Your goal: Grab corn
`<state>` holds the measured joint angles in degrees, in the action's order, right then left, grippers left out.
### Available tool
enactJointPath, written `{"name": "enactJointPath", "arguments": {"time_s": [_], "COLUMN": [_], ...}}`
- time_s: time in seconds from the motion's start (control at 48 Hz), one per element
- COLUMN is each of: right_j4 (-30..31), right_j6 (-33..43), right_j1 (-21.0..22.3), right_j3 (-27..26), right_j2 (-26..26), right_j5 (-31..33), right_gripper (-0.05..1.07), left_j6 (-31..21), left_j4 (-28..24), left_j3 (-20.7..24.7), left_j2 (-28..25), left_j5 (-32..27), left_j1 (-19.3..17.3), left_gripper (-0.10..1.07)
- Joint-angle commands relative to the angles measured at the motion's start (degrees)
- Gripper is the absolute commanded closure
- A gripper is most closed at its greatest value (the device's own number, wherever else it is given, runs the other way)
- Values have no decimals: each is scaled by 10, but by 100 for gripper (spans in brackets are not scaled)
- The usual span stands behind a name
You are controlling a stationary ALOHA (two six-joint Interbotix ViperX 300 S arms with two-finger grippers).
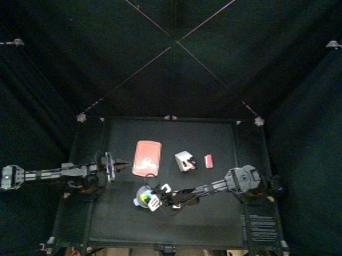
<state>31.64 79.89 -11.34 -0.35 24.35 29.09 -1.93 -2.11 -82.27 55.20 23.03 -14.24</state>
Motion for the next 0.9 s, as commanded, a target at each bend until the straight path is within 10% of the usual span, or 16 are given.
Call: {"name": "enactJointPath", "arguments": {"time_s": [0.0,0.312,0.875], "right_j4": [-62,-169,-177], "right_j6": [-73,-233,-252], "right_j1": [8,25,30], "right_j3": [-25,-70,-90], "right_j2": [-29,0,44], "right_j5": [11,14,30], "right_gripper": [14,14,14], "left_j6": [1,1,1], "left_j4": [-1,0,0], "left_j3": [8,5,4], "left_j2": [-2,-2,-2], "left_j5": [4,5,5], "left_j1": [-1,-1,-3], "left_gripper": [43,43,43]}}
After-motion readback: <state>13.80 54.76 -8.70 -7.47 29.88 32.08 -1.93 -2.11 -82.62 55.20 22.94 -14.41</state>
